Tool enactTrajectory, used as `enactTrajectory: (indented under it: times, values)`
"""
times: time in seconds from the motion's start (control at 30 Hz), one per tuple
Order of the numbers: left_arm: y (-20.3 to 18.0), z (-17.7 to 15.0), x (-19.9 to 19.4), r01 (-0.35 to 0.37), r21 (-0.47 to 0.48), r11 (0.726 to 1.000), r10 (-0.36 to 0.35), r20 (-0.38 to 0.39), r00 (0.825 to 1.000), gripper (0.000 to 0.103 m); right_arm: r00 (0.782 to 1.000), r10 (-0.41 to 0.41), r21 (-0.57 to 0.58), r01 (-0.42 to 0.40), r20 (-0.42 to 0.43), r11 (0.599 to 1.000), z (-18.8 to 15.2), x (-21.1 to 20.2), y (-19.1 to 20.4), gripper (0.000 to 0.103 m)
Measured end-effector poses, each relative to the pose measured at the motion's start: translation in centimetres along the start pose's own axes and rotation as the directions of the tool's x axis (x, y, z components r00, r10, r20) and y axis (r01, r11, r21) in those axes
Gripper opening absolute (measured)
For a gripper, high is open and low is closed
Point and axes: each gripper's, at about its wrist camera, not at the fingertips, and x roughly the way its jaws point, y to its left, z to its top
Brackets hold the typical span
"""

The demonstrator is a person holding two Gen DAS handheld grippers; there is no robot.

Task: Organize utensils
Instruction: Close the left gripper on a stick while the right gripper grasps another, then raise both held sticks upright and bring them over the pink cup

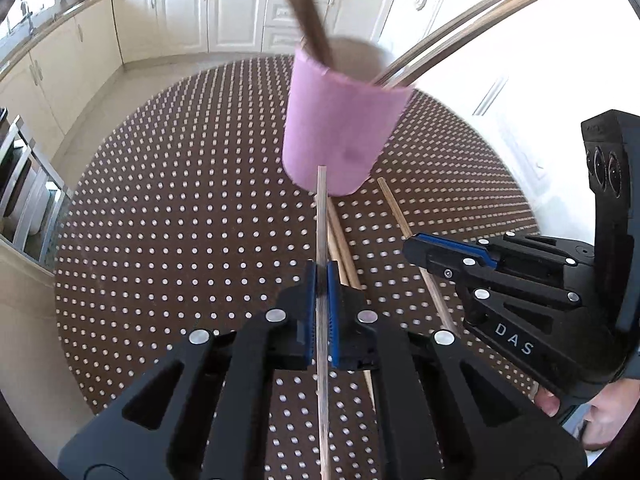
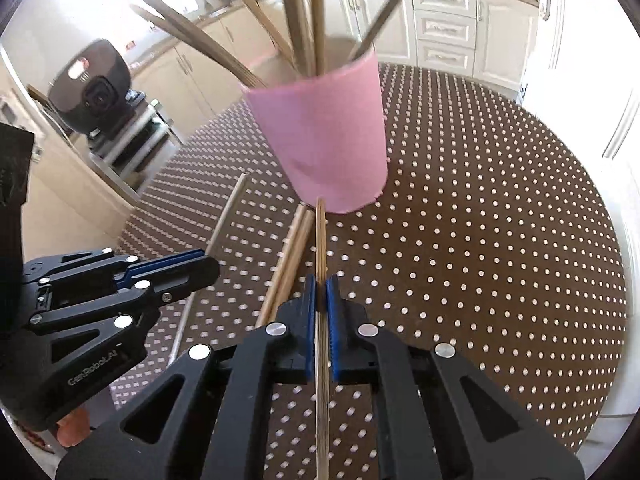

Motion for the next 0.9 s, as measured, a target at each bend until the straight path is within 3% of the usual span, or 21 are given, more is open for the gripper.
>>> enactTrajectory:
  times: [0.17,0.37,0.5,0.7,0.9]
  values:
    - [-1.2,0.0,-3.4,0.000,0.023,1.000,-0.001,0.071,0.997,0.006,0.996,0.036,-0.012,-0.036,0.080,0.999,-0.3,-3.8,0.4,0.004]
    - [-2.8,-0.8,-7.8,0.009,0.046,0.999,-0.017,0.157,0.988,0.006,0.976,0.075,-0.033,-0.070,0.206,0.997,-0.6,-8.6,2.0,0.004]
    - [-3.6,-1.2,-10.6,0.006,0.058,0.998,-0.019,0.228,0.973,0.006,0.951,0.084,-0.065,-0.067,0.298,0.996,-0.8,-11.5,3.2,0.004]
    - [-4.4,-1.7,-14.0,-0.018,0.077,0.997,-0.010,0.345,0.938,0.006,0.909,0.064,-0.109,-0.020,0.413,0.994,-1.5,-14.3,4.7,0.004]
    - [-4.7,-0.7,-15.2,-0.008,0.075,0.997,-0.023,0.405,0.914,0.006,0.856,0.038,-0.089,0.010,0.515,0.996,-1.9,-16.2,3.9,0.004]
